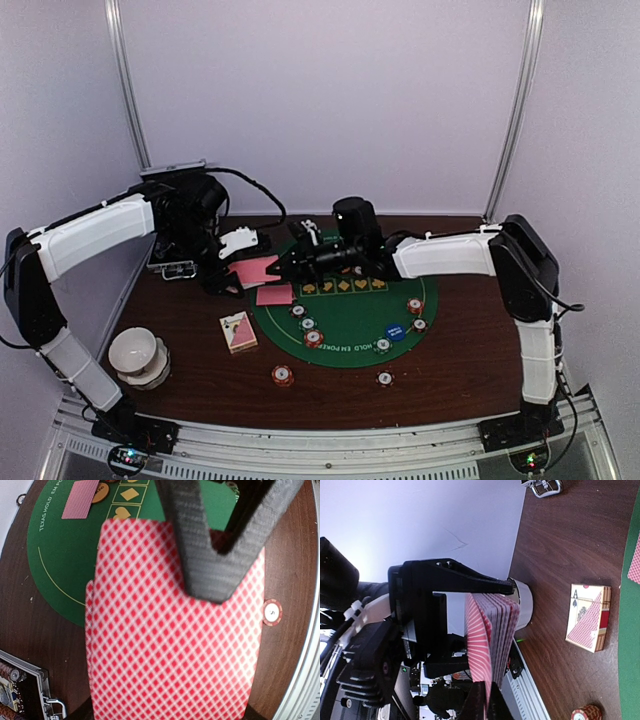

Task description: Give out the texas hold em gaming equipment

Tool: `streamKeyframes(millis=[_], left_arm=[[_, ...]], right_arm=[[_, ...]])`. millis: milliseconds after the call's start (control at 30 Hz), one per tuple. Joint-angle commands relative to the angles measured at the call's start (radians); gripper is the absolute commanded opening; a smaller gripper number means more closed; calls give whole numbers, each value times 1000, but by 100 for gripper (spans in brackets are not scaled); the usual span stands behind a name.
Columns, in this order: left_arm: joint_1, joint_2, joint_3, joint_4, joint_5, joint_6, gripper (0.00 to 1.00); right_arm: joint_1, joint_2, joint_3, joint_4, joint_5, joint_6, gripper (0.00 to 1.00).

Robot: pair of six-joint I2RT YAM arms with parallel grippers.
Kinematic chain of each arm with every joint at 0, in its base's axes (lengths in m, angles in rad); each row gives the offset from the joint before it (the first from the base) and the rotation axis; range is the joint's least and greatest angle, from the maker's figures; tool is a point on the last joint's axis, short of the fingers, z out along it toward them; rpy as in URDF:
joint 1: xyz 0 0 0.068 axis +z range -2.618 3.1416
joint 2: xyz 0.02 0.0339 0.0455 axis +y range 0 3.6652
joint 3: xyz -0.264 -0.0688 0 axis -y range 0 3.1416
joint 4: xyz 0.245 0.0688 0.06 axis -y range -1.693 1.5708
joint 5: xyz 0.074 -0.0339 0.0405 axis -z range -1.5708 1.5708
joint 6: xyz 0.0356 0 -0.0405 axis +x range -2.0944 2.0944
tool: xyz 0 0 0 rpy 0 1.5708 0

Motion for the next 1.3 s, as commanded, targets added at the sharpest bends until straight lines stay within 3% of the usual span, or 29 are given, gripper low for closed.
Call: streamKeyframes(millis=[0, 133, 333, 533, 900, 1100, 1267], left_arm=[[5, 0, -12, 30, -9, 22, 0], [6, -2, -12, 30, -11, 24, 0], [5, -9, -13, 29, -9, 32, 0], [5, -11, -11, 21, -3, 34, 0], [5, -9, -4, 10, 13, 37, 0], [5, -9, -1, 1, 19, 40, 0], [4, -8, 0, 0, 28, 40, 0]], right_arm=[[-44, -104, -79, 44, -18, 9, 2], [-100, -179, -179, 2, -32, -33, 0], [-204, -290, -282, -378, -30, -302, 0], [-271, -295, -296, -772, 54, -592, 0], [-296, -239, -257, -987, 247, -776, 1], [-295, -249, -213, -1073, 395, -842, 26], [-292, -288, -154, -1158, 485, -876, 38]])
